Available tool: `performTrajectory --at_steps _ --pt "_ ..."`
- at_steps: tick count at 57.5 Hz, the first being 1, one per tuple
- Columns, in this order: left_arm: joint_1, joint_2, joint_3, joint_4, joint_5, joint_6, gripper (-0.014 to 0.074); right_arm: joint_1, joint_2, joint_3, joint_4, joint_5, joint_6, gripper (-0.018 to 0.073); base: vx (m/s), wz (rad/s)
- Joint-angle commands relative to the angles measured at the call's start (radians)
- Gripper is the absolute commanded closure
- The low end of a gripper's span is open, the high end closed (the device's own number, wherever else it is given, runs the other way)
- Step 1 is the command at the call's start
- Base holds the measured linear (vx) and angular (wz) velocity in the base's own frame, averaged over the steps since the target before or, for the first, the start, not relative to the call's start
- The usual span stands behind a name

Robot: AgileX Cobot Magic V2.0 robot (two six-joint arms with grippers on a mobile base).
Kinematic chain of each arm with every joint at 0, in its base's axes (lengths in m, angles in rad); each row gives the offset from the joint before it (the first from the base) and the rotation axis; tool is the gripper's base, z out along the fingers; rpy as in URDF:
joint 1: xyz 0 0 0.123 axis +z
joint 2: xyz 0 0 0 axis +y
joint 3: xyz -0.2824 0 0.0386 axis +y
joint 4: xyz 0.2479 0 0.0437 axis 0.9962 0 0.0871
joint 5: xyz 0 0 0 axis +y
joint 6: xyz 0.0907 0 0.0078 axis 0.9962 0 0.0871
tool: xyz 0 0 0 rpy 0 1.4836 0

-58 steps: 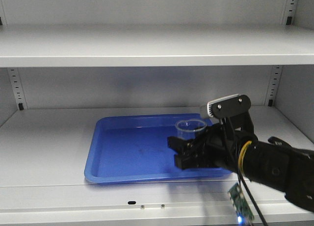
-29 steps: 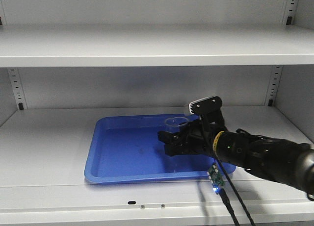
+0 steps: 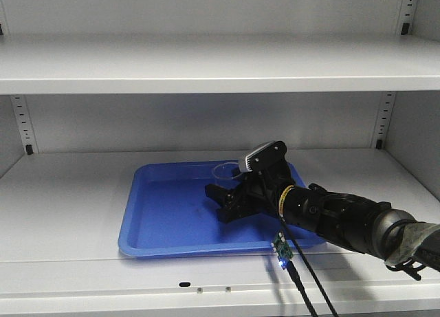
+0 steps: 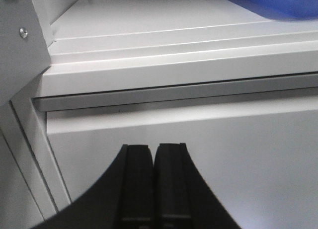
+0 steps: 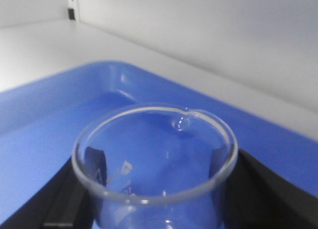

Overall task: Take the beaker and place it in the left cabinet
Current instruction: 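Extend the right arm to bring the beaker over the blue tray, then lower the beaker onto the tray and open the right gripper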

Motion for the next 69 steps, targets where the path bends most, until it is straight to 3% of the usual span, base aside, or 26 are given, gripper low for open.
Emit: performTrajectory --at_steps 1,10,16,25,40,55,69 --pt "0.0 -0.01 -0.012 -0.001 -0.083 -0.004 0.0593 -0.004 -0.058 -0.037 0.043 -0.059 -0.014 0.0208 0.0 0.0" --pt "0.0 -0.01 -0.012 -0.001 -0.083 -0.004 0.0593 -0.003 -0.058 -0.037 0.076 -0.055 -0.01 0.0003 0.0 0.0" --pt "0.0 -0.01 -0.012 -0.001 -0.083 -0.004 0.0593 -0.003 -0.058 -0.037 0.085 -0.047 -0.01 -0.0071 0.0 0.0" --pt "0.0 -0.01 -0.012 -0.001 -0.083 -0.004 0.0593 -0.003 -0.058 -0.037 0.082 -0.028 0.004 -0.0076 0.0 0.0" --pt "0.0 -0.01 -0.012 -0.001 -0.083 -0.004 0.0593 -0.003 -0.058 -0.035 0.039 0.036 0.13 -0.0045 0.0 0.0" --pt "0.0 -0.01 -0.012 -0.001 -0.083 -0.004 0.0593 -0.003 -0.079 -0.035 -0.342 0.048 0.44 -0.0032 0.0 0.0" --pt "0.0 -0.01 -0.012 -0.001 -0.083 -0.004 0.0593 -0.003 -0.14 -0.035 -0.668 0.062 0.658 -0.0032 0.0 0.0"
